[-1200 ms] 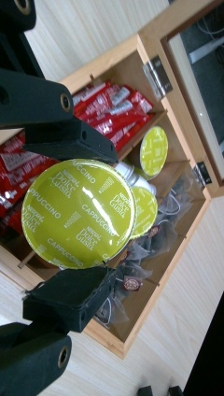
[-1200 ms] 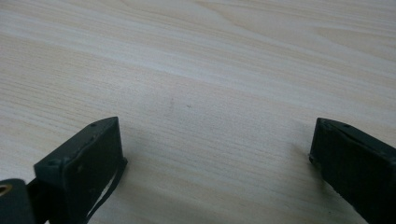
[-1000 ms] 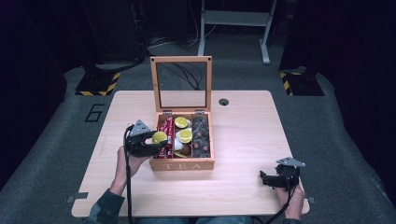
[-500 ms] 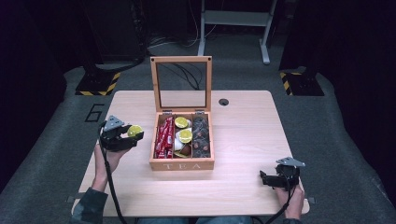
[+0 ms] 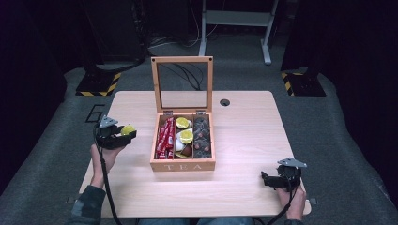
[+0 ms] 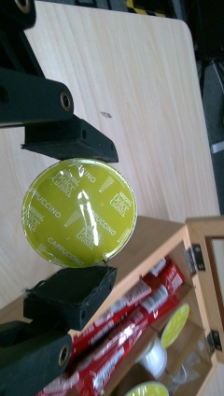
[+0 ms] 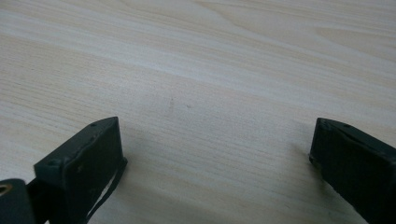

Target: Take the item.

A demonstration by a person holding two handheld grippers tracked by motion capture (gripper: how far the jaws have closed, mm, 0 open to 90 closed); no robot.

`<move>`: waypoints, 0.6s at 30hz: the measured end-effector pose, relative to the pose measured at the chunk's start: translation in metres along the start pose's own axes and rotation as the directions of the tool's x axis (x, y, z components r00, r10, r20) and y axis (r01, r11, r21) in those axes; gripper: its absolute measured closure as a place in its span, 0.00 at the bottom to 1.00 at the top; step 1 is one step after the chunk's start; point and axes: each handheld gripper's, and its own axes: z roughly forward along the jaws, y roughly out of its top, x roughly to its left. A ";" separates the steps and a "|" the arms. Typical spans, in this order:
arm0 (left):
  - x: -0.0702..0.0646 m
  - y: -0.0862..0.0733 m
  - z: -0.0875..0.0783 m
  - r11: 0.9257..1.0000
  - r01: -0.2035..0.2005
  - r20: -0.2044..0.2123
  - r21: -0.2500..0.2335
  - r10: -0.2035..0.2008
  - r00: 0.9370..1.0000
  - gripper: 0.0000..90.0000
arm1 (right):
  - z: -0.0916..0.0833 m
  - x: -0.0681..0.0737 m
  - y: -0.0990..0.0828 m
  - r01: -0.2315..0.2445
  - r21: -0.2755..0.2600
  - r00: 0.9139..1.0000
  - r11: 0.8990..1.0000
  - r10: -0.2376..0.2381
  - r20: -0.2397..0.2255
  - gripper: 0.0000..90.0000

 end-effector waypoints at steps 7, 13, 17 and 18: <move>0.016 -0.009 0.011 0.999 0.035 -0.011 0.021 -0.034 0.999 0.44 | 0.000 0.000 0.000 0.000 0.000 1.000 1.000 0.000 0.000 0.02; 0.021 -0.011 0.020 0.998 0.047 -0.022 0.034 -0.046 0.999 0.44 | 0.000 0.000 0.000 0.001 0.001 1.000 1.000 -0.001 -0.001 0.02; 0.023 -0.011 0.025 0.998 0.035 -0.032 0.050 -0.033 0.999 0.44 | 0.000 0.000 0.000 0.001 0.001 1.000 1.000 -0.001 -0.001 0.02; 0.024 -0.011 0.027 0.998 0.032 -0.036 0.050 -0.030 0.999 0.44 | 0.000 0.000 0.000 0.000 0.000 1.000 1.000 0.000 0.000 0.02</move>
